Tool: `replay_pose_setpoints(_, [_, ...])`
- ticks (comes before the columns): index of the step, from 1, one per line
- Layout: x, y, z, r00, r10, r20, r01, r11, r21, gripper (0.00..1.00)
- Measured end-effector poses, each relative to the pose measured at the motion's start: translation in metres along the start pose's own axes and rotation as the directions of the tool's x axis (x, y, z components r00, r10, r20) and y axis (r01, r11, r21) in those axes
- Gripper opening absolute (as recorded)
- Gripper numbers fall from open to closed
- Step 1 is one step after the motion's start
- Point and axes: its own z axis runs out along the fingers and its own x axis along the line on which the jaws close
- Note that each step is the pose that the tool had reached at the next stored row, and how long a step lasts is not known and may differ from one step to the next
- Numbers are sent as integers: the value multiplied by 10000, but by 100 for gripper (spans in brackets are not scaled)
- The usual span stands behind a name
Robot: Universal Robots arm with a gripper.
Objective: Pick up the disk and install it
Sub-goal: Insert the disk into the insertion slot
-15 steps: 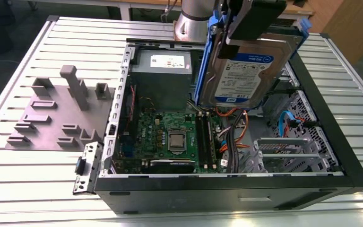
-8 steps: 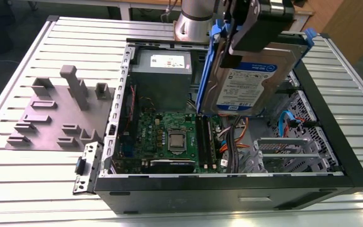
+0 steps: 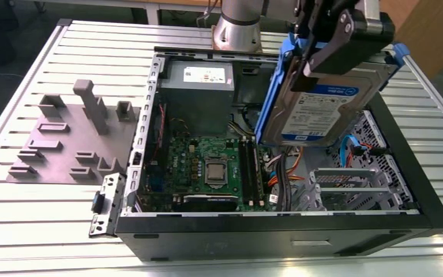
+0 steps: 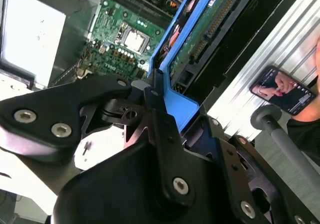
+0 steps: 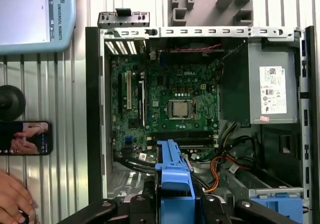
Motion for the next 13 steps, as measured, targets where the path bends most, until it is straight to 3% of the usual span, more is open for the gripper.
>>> replay_pose_setpoints(2, [16, -11, 1, 10000, 0, -3, 0, 10000, 0, 36])
replay_pose_setpoints(9, [180, -25, 29, 10000, 1, -1, -1, 10000, 5, 36])
replay_pose_setpoints(13, [193, -28, 38, 10000, 0, -3, 0, 10000, 9, 36])
